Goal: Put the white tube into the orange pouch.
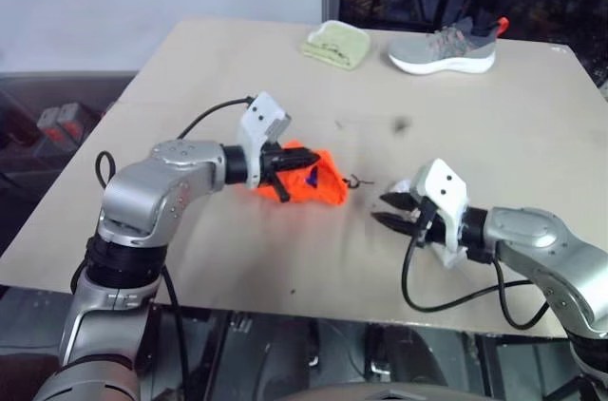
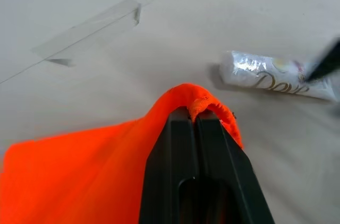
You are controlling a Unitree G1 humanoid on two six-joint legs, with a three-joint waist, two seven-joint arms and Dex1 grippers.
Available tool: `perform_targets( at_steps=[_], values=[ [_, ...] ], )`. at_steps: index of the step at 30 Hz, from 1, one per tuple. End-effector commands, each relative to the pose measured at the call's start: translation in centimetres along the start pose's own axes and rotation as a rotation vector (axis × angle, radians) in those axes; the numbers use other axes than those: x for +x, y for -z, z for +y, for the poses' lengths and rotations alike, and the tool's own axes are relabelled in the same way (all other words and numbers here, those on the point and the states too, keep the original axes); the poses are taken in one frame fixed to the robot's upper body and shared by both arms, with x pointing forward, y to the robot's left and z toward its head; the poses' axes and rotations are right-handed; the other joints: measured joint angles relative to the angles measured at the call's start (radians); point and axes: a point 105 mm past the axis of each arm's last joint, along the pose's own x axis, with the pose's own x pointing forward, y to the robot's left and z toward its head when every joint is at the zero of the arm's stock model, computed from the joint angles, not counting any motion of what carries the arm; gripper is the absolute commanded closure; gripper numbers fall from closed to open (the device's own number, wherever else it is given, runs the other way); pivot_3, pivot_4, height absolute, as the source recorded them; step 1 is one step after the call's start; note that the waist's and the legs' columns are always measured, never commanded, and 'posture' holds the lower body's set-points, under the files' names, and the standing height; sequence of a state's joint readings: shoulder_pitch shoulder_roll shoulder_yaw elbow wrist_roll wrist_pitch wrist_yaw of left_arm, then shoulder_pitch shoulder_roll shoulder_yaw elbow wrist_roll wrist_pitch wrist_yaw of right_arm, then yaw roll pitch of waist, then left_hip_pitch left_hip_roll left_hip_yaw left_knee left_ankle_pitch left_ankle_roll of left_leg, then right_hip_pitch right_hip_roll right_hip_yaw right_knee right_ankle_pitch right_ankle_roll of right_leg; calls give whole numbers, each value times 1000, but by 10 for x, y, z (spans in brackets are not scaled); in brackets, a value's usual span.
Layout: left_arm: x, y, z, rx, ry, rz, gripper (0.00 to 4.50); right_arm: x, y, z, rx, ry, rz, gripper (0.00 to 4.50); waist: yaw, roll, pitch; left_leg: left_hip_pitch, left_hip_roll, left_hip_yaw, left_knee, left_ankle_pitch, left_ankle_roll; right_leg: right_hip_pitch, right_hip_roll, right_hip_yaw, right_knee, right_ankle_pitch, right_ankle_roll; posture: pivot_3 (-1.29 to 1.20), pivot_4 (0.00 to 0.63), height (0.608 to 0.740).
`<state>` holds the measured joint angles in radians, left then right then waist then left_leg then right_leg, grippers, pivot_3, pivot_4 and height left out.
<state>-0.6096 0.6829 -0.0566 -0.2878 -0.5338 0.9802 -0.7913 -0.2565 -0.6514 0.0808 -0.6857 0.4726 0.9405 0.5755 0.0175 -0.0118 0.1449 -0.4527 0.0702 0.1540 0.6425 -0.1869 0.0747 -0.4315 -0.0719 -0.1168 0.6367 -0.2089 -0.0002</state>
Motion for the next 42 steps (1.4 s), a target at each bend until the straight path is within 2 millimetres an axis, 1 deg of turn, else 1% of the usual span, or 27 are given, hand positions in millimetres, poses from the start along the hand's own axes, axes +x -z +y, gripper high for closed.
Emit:
perform_targets(
  at_steps=[1, 2, 3, 4, 5, 8, 10, 15, 19, 20, 21, 22, 25, 26, 27, 29, 32, 34, 39, 42],
  values=[
    [-4, -8, -5, 54, -5, -27, 4500, -20, 2, -7, -7, 57, 12, 2086, 0, 0, 0, 0, 0, 0, 0, 0, -1, 0, 0, 0, 0, 0, 0, 0, 150, 740],
    [-4, -7, -5, 52, -7, -27, 4500, -24, 8, -9, -33, 96, 45, 1622, -1, 0, 0, 0, -1, 0, 0, 0, 0, 0, 0, 0, 0, 1, 1, 0, 150, 740],
    [-4, -7, -5, 51, -9, -27, 4500, -28, 14, -13, -56, 140, 79, 1307, -2, 0, 0, 0, -1, 0, 0, 0, 0, 0, 0, 0, 0, 0, 1, 0, 150, 740],
    [-4, -6, -6, 51, -11, -26, 4500, -31, 20, -15, -79, 176, 110, 733, -3, 0, 0, 0, -1, 0, 0, 0, 0, 0, 0, 1, 0, 0, 1, 0, 150, 740],
    [-4, -6, -5, 52, -13, -25, 4500, -33, 26, -15, -99, 199, 138, 350, -3, 0, 0, 0, -1, 0, 0, 0, 0, 0, 0, 1, 0, 0, 1, 0, 150, 740],
    [-5, -6, -5, 50, -16, -26, 4500, -36, 42, -11, -92, 231, 183, 350, -6, 0, 0, 1, 0, 1, 0, -2, 3, 0, 0, 1, 0, 0, 1, 0, 150, 740],
    [-4, -5, -5, 48, -15, -25, 4500, -32, 53, -5, -54, 235, 195, 350, -6, 0, 0, 2, 1, 1, 0, -2, 3, 0, 1, 1, 1, 0, 1, 0, 150, 740],
    [-1, -6, -5, 48, -8, -25, 4500, -20, 81, -8, 35, 292, 244, 350, -6, 0, 0, 2, 1, 1, 0, -2, 3, 0, 1, 1, 0, -1, 1, 0, 150, 740],
    [-1, -7, -5, 54, -6, -24, 4500, -16, 97, -18, 63, 337, 290, 350, -8, -1, 0, 2, 1, 1, 0, -2, 3, 0, 1, 1, 0, -1, 1, 0, 150, 740],
    [-1, -8, -4, 55, -8, -25, 4500, -17, 98, -20, 73, 348, 293, 843, -9, -1, -1, 3, 1, 1, 0, -2, 3, 0, 1, 1, 0, -1, 1, 0, 150, 740],
    [-1, -8, -4, 54, -9, -25, 4500, -17, 99, -22, 79, 354, 294, 1181, -9, -1, -1, 3, 1, 1, 0, -2, 3, 1, 1, 1, 0, -1, 1, 0, 150, 740],
    [-1, -8, -4, 54, -9, -26, 4500, -18, 98, -24, 70, 353, 294, 1619, -9, -1, -1, 4, 2, 1, 0, -2, 3, 1, 1, 1, 0, -1, 1, 0, 150, 740],
    [-1, -8, -4, 54, -12, -26, 4500, -18, 92, -25, 46, 348, 275, 3050, -7, -1, -1, 4, 1, 1, 0, -2, 3, 1, 0, 1, 0, -1, 1, 0, 150, 740],
    [-2, -8, -4, 52, -13, -26, 4500, -19, 90, -26, 47, 355, 266, 3543, -6, -2, -1, 4, 1, 1, 0, -2, 3, 1, 0, 1, 0, -1, 1, 0, 150, 740],
    [-2, -7, -4, 49, -16, -28, 4500, -21, 81, -28, 37, 355, 238, 3889, -6, -3, -2, 4, 1, 1, 0, -2, 3, 1, 0, 1, 0, -1, 1, 0, 150, 740],
    [-2, -7, -4, 45, -19, -30, 4500, -24, 71, -29, 23, 354, 206, 3889, -5, -2, -1, 3, 1, 1, 0, -2, 3, 1, 0, 1, 0, -1, 1, 0, 150, 740],
    [-2, -7, -4, 39, -21, -35, 4500, -24, 48, -18, -19, 266, 125, 3889, -3, -2, 0, 2, 1, 1, 0, -2, 3, 0, 0, 1, 0, -1, 1, 0, 150, 740],
    [-2, -7, -3, 37, -20, -35, 4500, -21, 33, -8, -43, 188, 78, 3889, -4, -1, 0, 2, 1, 1, 0, -2, 3, 0, 0, 1, 0, -1, 1, 0, 150, 740],
    [0, -7, -2, 38, -23, -29, 4500, -5, -7, 23, -85, -21, -46, 3889, -10, -1, 0, 2, 2, 1, 0, -2, 3, 0, 2, 2, 0, -1, 1, 0, 150, 740],
    [2, -8, -1, 41, -21, -26, 4500, 3, -17, 36, -113, -141, -64, 3889, -6, -1, 0, 2, 2, 1, 0, -2, 3, 0, 1, 1, 0, -1, 1, 0, 150, 740]
  ],
)
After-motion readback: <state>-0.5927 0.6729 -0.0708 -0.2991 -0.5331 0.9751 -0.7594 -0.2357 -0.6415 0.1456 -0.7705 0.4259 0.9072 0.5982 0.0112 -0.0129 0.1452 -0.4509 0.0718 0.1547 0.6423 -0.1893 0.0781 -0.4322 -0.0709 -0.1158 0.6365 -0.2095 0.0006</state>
